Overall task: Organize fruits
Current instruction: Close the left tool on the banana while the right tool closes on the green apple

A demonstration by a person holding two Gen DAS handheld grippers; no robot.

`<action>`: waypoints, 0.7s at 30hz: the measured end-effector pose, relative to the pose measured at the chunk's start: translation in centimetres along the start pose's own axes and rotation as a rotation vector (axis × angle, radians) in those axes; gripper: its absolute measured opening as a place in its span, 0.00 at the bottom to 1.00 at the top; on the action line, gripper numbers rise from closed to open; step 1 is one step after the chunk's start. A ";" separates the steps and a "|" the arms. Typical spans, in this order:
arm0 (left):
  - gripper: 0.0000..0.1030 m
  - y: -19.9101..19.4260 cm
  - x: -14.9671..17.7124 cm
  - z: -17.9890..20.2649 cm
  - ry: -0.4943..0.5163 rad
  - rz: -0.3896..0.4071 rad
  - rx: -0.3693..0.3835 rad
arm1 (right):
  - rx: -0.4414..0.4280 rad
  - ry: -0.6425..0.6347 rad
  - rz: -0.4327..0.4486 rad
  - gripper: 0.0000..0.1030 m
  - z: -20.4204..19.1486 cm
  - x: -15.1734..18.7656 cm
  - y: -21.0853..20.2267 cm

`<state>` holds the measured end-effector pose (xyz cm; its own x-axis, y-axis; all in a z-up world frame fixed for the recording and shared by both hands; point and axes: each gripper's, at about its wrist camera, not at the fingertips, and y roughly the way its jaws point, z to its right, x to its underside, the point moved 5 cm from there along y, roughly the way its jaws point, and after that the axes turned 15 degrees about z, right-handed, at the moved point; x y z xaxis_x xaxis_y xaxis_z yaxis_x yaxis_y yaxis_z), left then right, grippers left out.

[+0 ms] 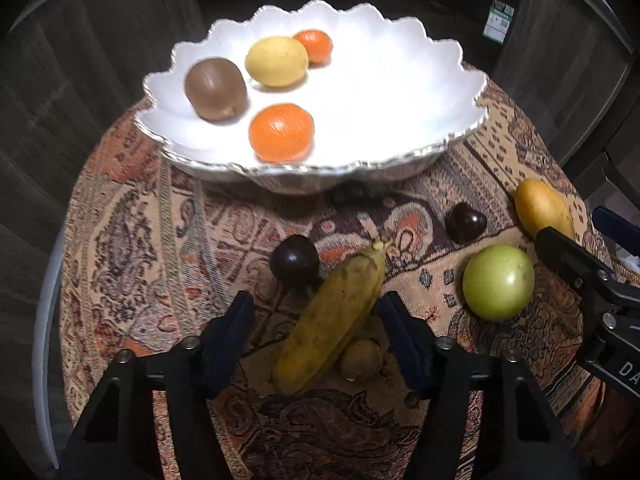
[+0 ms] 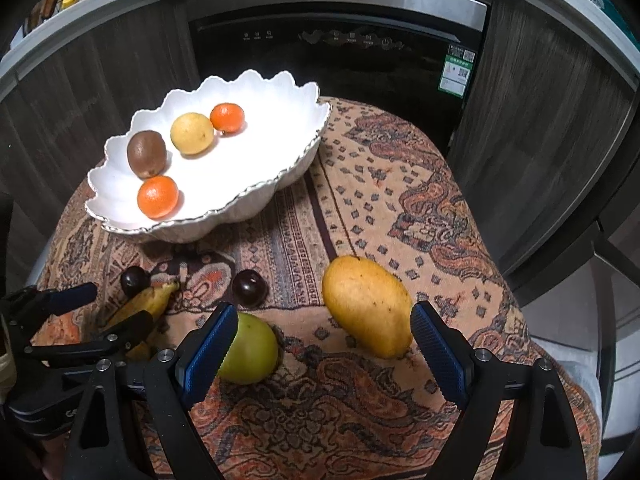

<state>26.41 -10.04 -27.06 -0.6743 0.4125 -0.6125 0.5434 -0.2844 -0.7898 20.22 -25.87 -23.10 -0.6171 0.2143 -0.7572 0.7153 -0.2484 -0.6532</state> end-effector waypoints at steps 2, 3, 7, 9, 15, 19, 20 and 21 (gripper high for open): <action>0.53 0.6 0.2 0.2 0.003 -0.015 0.011 | 0.002 -0.004 -0.003 0.86 0.0 0.1 0.1; 0.50 0.9 0.3 0.4 0.005 -0.024 0.019 | 0.003 -0.004 -0.004 0.86 0.0 0.2 0.1; 0.40 1.4 0.1 0.9 0.014 -0.030 0.031 | 0.006 -0.001 -0.008 0.86 0.2 0.3 0.3; 0.38 1.5 0.0 1.1 0.019 -0.036 0.032 | 0.006 0.005 -0.011 0.86 0.4 0.3 0.4; 0.32 1.0 -0.1 0.9 0.011 -0.027 0.024 | 0.006 0.007 -0.011 0.86 0.6 0.3 0.4; 0.30 0.0 -0.2 0.2 -0.015 -0.010 0.018 | -0.008 0.002 -0.003 0.86 0.3 0.1 0.2; 0.30 -0.3 -0.1 0.1 -0.021 -0.006 0.015 | -0.013 0.000 -0.002 0.86 0.2 0.1 0.2; 0.30 -0.6 -0.1 -0.1 -0.026 -0.004 0.013 | -0.017 -0.001 -0.003 0.86 0.1 0.1 0.1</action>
<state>26.16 -9.86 -26.52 -0.6891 0.3912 -0.6100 0.5346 -0.2939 -0.7924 20.21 -25.99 -23.27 -0.6192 0.2141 -0.7555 0.7190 -0.2320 -0.6551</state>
